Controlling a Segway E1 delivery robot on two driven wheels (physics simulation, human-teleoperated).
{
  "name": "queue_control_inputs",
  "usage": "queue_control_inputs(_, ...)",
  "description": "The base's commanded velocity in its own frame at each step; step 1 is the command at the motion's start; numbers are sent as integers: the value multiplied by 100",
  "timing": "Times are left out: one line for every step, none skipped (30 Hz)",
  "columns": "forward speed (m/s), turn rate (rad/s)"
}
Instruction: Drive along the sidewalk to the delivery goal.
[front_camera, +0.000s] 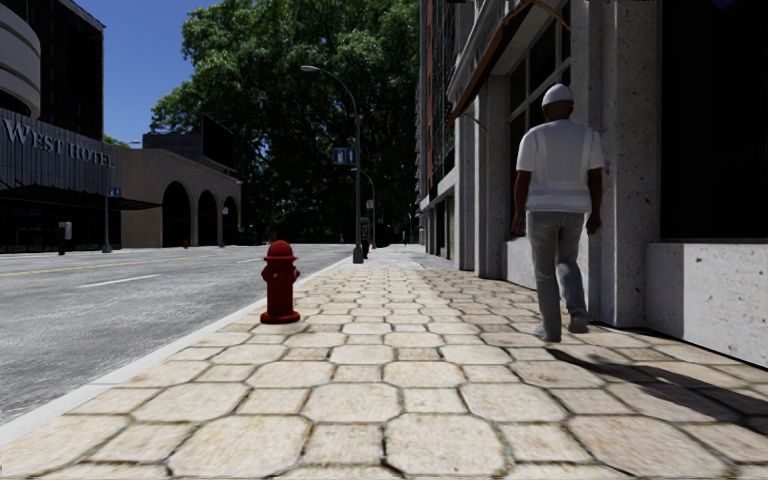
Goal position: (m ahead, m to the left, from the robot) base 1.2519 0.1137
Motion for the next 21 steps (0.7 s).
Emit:
queue_control_inputs(138, 0)
queue_control_inputs(126, 0)
queue_control_inputs(116, 0)
queue_control_inputs(111, 0)
queue_control_inputs(109, 0)
queue_control_inputs(108, 0)
queue_control_inputs(108, 0)
queue_control_inputs(108, 0)
queue_control_inputs(108, 0)
queue_control_inputs(107, 2)
queue_control_inputs(107, 5)
queue_control_inputs(107, 9)
queue_control_inputs(107, 10)
queue_control_inputs(107, 10)
queue_control_inputs(107, 15)
queue_control_inputs(107, 24)
queue_control_inputs(107, 30)
queue_control_inputs(107, 30)
queue_control_inputs(107, 33)
queue_control_inputs(107, 34)
queue_control_inputs(107, 34)
